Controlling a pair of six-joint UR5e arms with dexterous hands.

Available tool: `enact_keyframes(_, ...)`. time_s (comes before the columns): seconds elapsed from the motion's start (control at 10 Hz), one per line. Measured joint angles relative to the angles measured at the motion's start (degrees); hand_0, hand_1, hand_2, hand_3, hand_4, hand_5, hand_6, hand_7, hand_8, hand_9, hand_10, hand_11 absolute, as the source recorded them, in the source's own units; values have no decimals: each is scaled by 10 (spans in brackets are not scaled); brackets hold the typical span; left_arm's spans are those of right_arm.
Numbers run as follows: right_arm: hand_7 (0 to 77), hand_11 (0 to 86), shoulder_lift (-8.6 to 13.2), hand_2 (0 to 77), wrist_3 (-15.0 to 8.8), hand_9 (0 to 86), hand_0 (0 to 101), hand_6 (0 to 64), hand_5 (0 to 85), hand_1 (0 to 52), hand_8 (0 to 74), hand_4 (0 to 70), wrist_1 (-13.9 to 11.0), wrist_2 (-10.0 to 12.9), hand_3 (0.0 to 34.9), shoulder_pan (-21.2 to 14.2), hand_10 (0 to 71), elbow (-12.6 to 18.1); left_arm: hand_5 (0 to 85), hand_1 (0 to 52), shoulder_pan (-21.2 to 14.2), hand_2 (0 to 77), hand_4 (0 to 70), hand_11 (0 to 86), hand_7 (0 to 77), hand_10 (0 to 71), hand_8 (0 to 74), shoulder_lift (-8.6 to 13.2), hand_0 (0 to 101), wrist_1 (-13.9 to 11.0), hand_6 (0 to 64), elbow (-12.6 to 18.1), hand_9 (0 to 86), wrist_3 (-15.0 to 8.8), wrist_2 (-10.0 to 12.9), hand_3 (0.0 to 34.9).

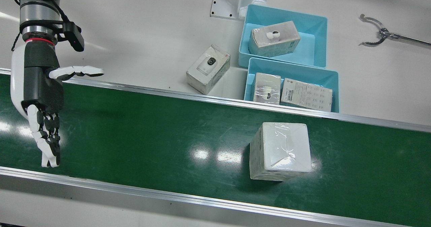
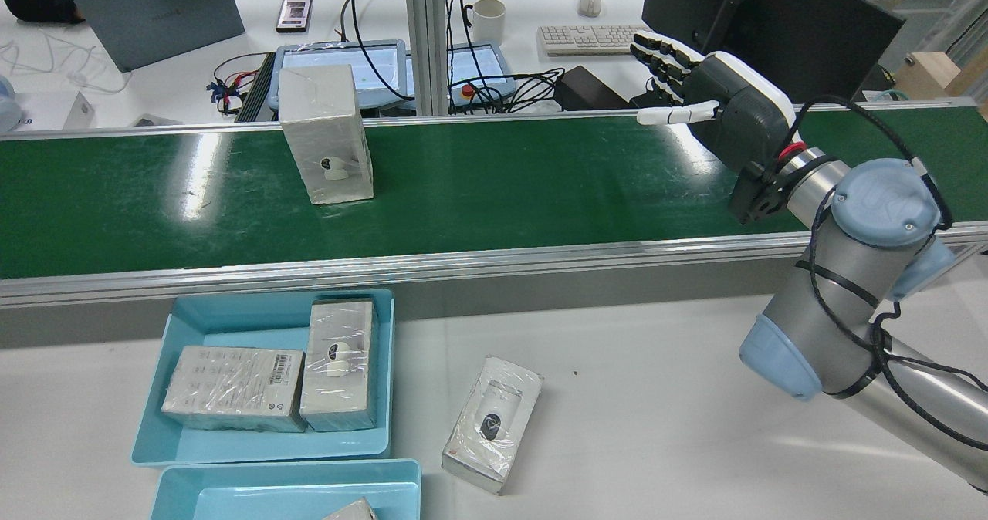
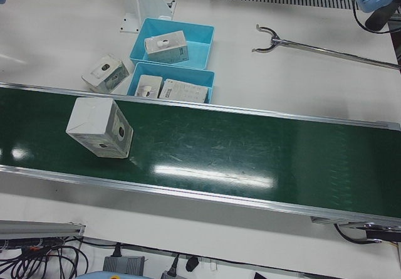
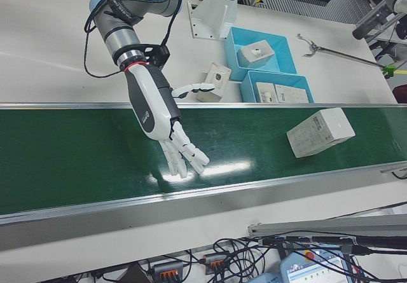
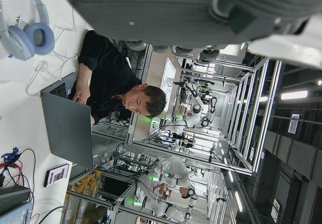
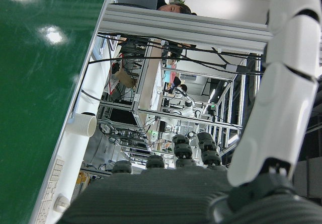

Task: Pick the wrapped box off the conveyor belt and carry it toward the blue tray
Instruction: 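Track the approaching wrapped box with the right hand along the belt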

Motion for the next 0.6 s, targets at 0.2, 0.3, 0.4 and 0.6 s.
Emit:
enact_keyframes(0.2,22,11,0,136,0,16,424,0,131,104,5,11,0,0,95,0,0,0,11,0,0,5,0,0,0,5,0,0,0,0,0,0,0,0,0,0)
enact_keyframes(0.3,22,11,1,136,0,16,424,0,131,104,5,11,0,0,95,0,0,0,11,0,0,5,0,0,0,5,0,0,0,0,0,0,0,0,0,0)
enact_keyframes(0.4,22,11,2,136,0,16,423,0,131,104,5,11,0,0,96,0,0,0,11,0,0,5,0,0,0,0,0,0,0,0,0,0,0,0,0,0)
enact_keyframes(0.6,22,11,12,136,-1,16,427,0,131,104,5,11,-1,1,96,0,0,-1,11,0,0,5,0,0,0,0,0,0,0,0,0,0,0,0,0,0)
